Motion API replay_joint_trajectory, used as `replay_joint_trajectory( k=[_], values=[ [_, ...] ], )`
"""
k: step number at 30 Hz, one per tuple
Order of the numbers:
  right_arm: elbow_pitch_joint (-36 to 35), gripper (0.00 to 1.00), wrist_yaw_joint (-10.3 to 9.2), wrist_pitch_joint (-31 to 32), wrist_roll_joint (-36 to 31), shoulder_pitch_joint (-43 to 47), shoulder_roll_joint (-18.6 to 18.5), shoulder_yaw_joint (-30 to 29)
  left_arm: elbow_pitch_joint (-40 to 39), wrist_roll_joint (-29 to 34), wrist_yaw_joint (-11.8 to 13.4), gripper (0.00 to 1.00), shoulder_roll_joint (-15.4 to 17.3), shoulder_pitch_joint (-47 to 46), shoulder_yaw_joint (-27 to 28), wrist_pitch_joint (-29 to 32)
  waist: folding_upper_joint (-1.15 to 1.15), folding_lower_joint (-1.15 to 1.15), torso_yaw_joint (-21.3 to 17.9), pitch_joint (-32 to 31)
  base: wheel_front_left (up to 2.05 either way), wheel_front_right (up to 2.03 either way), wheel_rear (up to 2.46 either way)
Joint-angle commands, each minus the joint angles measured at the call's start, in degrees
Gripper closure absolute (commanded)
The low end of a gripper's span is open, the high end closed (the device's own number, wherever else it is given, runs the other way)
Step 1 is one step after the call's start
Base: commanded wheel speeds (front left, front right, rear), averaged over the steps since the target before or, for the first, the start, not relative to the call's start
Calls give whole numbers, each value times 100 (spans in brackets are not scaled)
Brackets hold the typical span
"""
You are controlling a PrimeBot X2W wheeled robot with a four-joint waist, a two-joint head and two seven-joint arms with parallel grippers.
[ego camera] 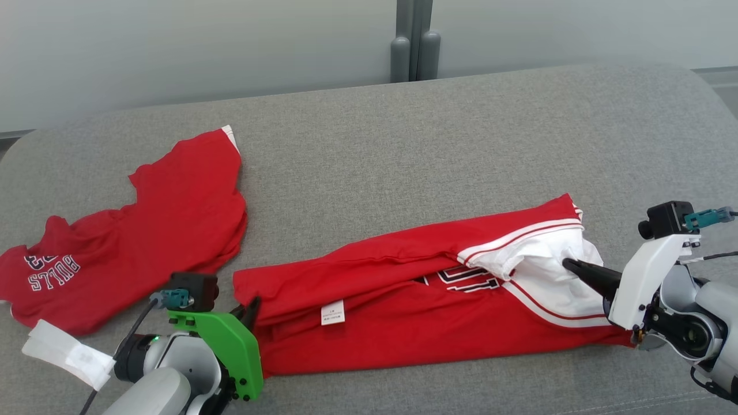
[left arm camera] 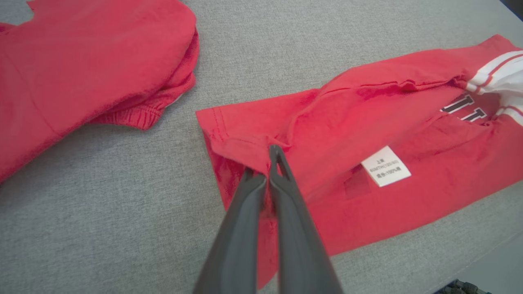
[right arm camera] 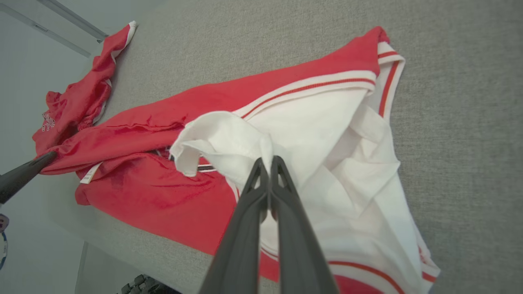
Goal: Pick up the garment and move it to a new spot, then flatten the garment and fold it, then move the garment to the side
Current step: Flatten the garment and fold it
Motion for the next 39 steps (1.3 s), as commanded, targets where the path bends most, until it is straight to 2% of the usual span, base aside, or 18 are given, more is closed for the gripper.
replay_joint_trajectory(
  k=[1,4,5,6,7,8,9,10,28,35,39],
  values=[
    [58,100,-2,61,60,101,21,29,71,-55,-15,100,11,55,-6,9,0,0,0,3,0,0,0],
    [186,100,-2,177,71,143,56,104,150,-48,-31,98,-7,37,-21,-1,0,0,4,-1,0,0,0],
    [222,84,-2,210,87,142,77,119,172,-51,-38,94,-14,35,-24,-3,0,0,7,-5,0,0,0],
    [252,60,-2,232,90,142,94,126,191,-52,-38,83,-19,35,-28,-4,0,0,8,-11,0,0,0],
    [278,35,-2,246,89,138,104,129,200,-57,-32,70,-25,39,-31,-5,0,0,9,-17,0,0,0],
    [298,0,-2,259,96,139,109,135,211,-62,-25,57,-30,46,-33,-6,0,0,8,-23,0,0,0],
    [316,0,-2,266,119,148,113,135,216,-65,-19,47,-34,52,-35,-6,0,0,7,-31,0,0,0],
    [325,0,-2,283,130,156,112,136,223,-69,-13,0,-37,61,-36,-8,0,0,5,-37,0,0,0],
    [214,0,-2,241,192,225,46,78,204,-89,102,0,-19,118,-28,-68,0,0,-39,-90,0,0,0],
    [-25,0,-2,-301,170,282,-310,-203,-61,-64,315,0,146,224,152,-251,0,0,-10,-157,0,0,0],
    [81,0,-2,-660,46,334,-488,-329,-381,-120,492,0,226,401,311,-397,0,0,-30,-221,0,0,0]
  ],
)
